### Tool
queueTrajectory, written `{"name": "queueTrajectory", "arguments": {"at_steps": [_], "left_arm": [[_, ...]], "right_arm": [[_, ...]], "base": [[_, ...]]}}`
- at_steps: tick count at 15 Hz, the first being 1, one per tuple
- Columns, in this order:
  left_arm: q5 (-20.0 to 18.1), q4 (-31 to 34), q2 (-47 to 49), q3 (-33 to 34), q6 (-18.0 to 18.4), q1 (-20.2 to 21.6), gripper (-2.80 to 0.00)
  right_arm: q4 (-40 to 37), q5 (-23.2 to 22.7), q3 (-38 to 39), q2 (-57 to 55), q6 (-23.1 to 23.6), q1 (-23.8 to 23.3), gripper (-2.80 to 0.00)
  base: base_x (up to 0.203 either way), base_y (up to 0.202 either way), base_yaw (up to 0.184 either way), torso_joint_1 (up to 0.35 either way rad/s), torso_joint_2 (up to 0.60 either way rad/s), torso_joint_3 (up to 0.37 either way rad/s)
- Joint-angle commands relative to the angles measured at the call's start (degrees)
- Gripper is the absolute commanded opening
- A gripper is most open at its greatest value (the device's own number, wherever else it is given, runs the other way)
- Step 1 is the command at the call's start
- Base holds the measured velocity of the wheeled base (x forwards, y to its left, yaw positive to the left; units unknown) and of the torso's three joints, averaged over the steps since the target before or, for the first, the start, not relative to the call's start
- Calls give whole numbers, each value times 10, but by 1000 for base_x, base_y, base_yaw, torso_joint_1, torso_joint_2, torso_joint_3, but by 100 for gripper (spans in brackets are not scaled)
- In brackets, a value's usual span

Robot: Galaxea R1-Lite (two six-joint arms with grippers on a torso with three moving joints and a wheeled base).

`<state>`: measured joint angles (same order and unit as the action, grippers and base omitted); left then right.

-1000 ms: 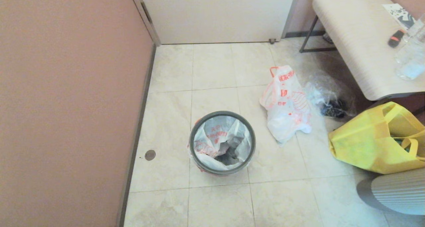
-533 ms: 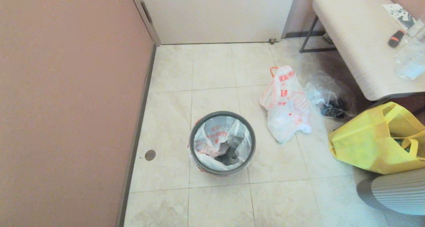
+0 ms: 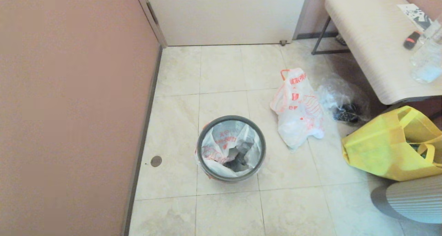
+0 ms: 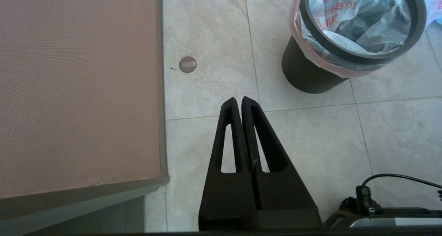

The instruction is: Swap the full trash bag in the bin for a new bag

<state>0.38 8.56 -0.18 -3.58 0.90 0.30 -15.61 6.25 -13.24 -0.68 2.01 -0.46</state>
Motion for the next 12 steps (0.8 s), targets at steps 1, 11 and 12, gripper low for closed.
{"name": "queueTrajectory", "arguments": {"at_steps": [1, 11, 12], "left_arm": [[1, 0, 2, 1, 0, 0, -280], [1, 0, 2, 1, 0, 0, -280], [1, 0, 3, 1, 0, 0, -280]], "right_arm": [[116, 1, 82, 7, -1, 0, -280], [150, -52, 129, 6, -30, 0, -280], [151, -52, 129, 7, -30, 0, -280]], "base": [[0, 0, 0, 0, 0, 0], [0, 0, 0, 0, 0, 0], [0, 0, 0, 0, 0, 0]]}}
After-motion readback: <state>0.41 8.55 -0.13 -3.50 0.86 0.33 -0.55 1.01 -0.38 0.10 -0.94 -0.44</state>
